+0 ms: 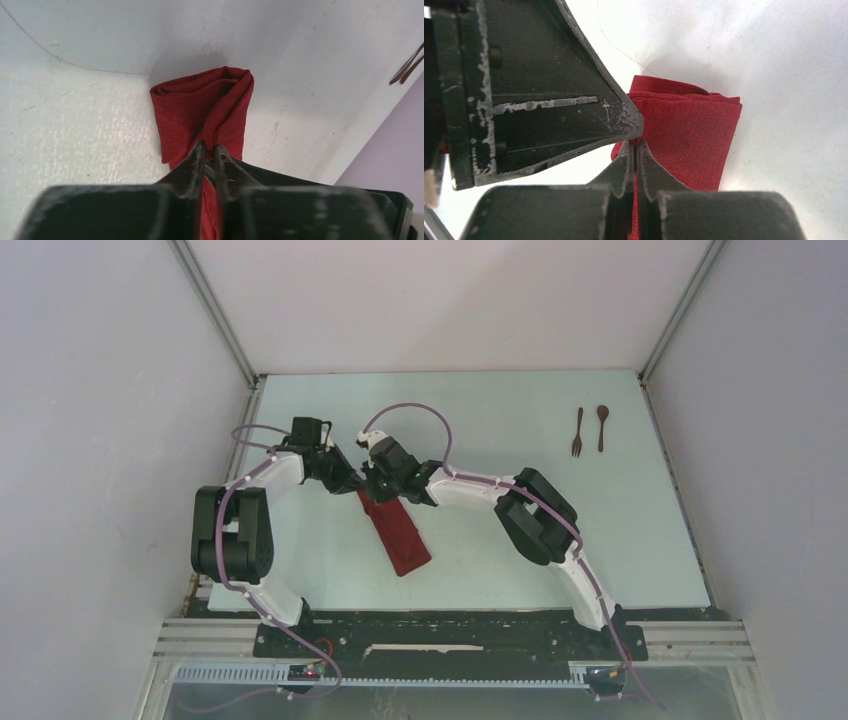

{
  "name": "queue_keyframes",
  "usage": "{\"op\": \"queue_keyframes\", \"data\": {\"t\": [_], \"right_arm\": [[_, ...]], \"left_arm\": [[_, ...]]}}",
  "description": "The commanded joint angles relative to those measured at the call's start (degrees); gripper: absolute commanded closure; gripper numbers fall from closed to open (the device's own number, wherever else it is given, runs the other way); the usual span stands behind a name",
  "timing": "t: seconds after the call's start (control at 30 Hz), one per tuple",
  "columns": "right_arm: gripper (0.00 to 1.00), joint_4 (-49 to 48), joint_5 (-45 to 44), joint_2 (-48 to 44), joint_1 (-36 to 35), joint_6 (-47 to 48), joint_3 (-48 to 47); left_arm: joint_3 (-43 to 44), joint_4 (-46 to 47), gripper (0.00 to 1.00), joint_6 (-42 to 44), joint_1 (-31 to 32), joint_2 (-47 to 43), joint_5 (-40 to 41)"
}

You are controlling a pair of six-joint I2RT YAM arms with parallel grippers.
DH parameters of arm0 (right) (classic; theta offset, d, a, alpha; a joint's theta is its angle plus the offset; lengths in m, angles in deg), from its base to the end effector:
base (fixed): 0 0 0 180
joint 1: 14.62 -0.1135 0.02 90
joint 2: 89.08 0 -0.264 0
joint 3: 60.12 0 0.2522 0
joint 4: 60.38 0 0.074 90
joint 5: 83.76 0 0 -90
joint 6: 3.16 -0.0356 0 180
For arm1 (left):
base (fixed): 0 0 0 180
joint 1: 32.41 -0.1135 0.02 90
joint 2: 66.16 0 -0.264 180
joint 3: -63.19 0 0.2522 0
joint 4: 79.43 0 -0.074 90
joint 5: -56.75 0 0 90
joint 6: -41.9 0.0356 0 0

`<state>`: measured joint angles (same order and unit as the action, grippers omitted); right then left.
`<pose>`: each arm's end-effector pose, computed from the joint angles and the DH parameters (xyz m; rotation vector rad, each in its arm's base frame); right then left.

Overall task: Fold the napkin into a case and place the utensils inside
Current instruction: Pick up the top corner of the smaller rectangle folded napkin from the center of the board, then place the smaller rectangle folded napkin at the center of the board.

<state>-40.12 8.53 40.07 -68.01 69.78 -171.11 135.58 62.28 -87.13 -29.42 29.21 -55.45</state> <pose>0.3043 0.4120 0.1715 -0.7502 2.2140 0.6896 0.3272 -0.0306 0.1841 -0.7102 2.6243 -0.7466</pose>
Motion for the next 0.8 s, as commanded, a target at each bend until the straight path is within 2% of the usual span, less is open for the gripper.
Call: {"op": "queue_keyframes", "data": {"t": [0.0,0.07,0.13,0.17,0.2,0.27,0.37,0.4,0.47,0.6,0.77], "right_arm": [[1.0,-0.66,0.2,-1.74,-0.49,-1.81,0.74],[1.0,-1.09,1.35,-2.46,0.02,-3.82,1.57],[1.0,-2.2,3.07,-3.1,0.65,-6.21,2.78],[1.0,-2.57,3.45,-3.46,1.0,-7.54,3.25],[1.0,-2.89,4.1,-3.83,1.39,-8.98,3.69],[1.0,-5.01,6.37,-4.9,2.44,-11.74,5.44],[1.0,-9.29,8.55,-6.24,3.85,-15.32,8.2],[1.0,-9.81,9.02,-6.44,4.06,-15.98,8.51],[1.0,-10.54,9.55,-6.64,4.38,-17.12,9.03],[1.0,-11.22,9.12,-7.81,4.68,-18.83,10.39],[1.0,-11.72,8.99,-8.4,5.2,-19.97,11.25]], "left_arm": [[-0.98,1.23,0.72,0.42,-0.48,-4.47,1.74],[-2.6,0.69,0.59,0.68,-0.43,-7.13,4.62],[-3.9,-1.16,0.55,1.8,-0.34,-10.11,8.32],[-4.43,-2.22,0.47,2.51,-0.28,-11.33,10.15],[-5.04,-3.09,0.44,3.39,-0.14,-12.38,11.89],[-6.29,-3.74,0.49,4.65,0.24,-13.61,13.77],[-7.91,-3.48,0.72,4.65,1.01,-13.52,13.76],[-8.22,-3.03,0.76,4.56,1.61,-13.35,14.02],[-7.94,-2.34,0.8,4.72,4.23,-12.84,15.6],[-7.06,-1.93,0.76,4.51,9.84,-12.56,21.81],[-4.58,-3.24,0.75,4.59,11.71,-9.94,25.21]]}}
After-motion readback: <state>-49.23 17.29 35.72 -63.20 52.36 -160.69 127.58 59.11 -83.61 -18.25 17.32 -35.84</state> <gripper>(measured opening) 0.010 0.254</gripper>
